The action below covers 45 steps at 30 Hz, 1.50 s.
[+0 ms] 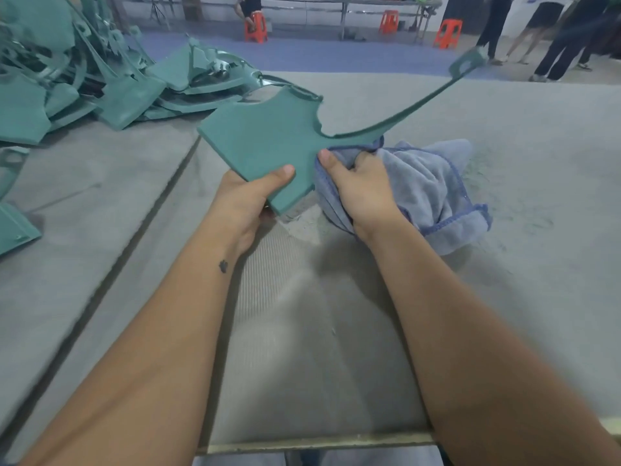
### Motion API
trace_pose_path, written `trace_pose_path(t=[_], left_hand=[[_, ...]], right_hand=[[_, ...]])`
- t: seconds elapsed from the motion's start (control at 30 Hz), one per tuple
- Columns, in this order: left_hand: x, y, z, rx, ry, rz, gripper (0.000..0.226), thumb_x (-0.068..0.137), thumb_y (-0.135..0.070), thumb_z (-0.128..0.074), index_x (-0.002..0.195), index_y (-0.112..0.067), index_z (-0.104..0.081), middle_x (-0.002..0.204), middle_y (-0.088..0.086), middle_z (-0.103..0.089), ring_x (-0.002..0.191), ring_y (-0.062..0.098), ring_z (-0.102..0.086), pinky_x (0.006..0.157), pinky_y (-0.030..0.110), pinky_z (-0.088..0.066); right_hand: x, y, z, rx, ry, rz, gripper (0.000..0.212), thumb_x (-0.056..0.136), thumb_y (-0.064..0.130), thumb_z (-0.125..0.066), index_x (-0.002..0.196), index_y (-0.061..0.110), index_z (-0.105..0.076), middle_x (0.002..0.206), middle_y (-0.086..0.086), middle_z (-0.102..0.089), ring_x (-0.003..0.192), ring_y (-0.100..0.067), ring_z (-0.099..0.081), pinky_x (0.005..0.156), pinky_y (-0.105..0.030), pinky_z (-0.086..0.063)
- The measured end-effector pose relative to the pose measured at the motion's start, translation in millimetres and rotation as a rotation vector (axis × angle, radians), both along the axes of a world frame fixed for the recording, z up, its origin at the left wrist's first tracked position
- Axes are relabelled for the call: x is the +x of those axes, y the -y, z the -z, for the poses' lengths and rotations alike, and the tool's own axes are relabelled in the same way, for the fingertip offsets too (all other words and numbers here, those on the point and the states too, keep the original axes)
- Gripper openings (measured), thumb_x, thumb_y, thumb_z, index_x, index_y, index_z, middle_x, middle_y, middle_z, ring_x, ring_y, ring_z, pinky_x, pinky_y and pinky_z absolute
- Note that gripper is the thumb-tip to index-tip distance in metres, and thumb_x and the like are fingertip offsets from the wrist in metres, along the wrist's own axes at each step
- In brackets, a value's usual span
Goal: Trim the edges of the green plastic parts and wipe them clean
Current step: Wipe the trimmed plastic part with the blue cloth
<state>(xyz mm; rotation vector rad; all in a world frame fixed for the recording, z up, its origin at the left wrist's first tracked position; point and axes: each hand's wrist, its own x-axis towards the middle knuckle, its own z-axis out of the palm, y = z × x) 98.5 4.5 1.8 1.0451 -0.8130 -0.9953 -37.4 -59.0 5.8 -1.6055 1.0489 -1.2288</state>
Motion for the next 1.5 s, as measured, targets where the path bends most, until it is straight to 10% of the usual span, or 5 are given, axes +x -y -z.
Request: trace_pose_path(t=[0.23,0.8,1.1,1.23,1.5], left_hand=[[8,6,-5,0.089,-0.075,-0.002,0.012,0.086,-0.014,-0.069,0.095,-0.021,-0.067,0.082,-0.010,-0.074,0.066,0.004,-0.069,0.048,0.016,-0.046],[14,-4,-21,-0.021,-0.524,-0.012,0.019,0.097,-0.020,-0.054,0.115,-0.016,-0.058,0.102,0.003,-0.073,0.085,0.021,-0.070,0.057,0.027,-0.058],[-16,-7,-16,0.117,-0.438,0.154,0.016,0.085,-0.018,-0.063,0.101,-0.016,-0.062,0.079,0.001,-0.072,0.052,0.010,-0.063,0.034,0.013,-0.041],[-28,-3,-14,0.168,-0.438,0.067,0.007,0.093,-0.013,-0.058,0.098,-0.016,-0.062,0.079,0.002,-0.071,0.055,0.010,-0.063,0.036,0.014,-0.042],[-35,-19,-38,0.116,-0.084,0.249,0.014,0.092,-0.006,-0.054,0.093,-0.019,-0.060,0.068,-0.009,-0.069,0.050,0.002,-0.058,0.034,0.011,-0.035]], right_hand=[[2,4,-5,0.193,0.123,0.051,0.034,0.100,0.035,-0.048,0.111,0.009,-0.065,0.105,-0.003,-0.069,0.105,-0.020,-0.063,0.100,-0.038,-0.048],[-36,22,-10,-0.228,-0.258,0.783,0.025,0.088,0.029,-0.063,0.100,0.010,-0.052,0.082,0.000,-0.055,0.070,-0.012,-0.048,0.071,-0.011,-0.024],[-23,10,-9,0.041,-0.468,-0.207,0.030,0.082,0.011,-0.067,0.110,0.020,-0.064,0.109,0.003,-0.069,0.101,-0.013,-0.061,0.086,-0.023,-0.051],[-32,-4,-22,0.142,-0.193,-0.191,0.031,0.082,-0.003,-0.064,0.112,0.002,-0.063,0.115,-0.021,-0.066,0.114,-0.038,-0.059,0.102,-0.050,-0.045],[-114,-65,-57,0.220,0.314,0.093,0.018,0.097,0.010,-0.052,0.084,0.002,-0.062,0.065,-0.008,-0.059,0.057,-0.019,-0.060,0.048,-0.023,-0.048]])
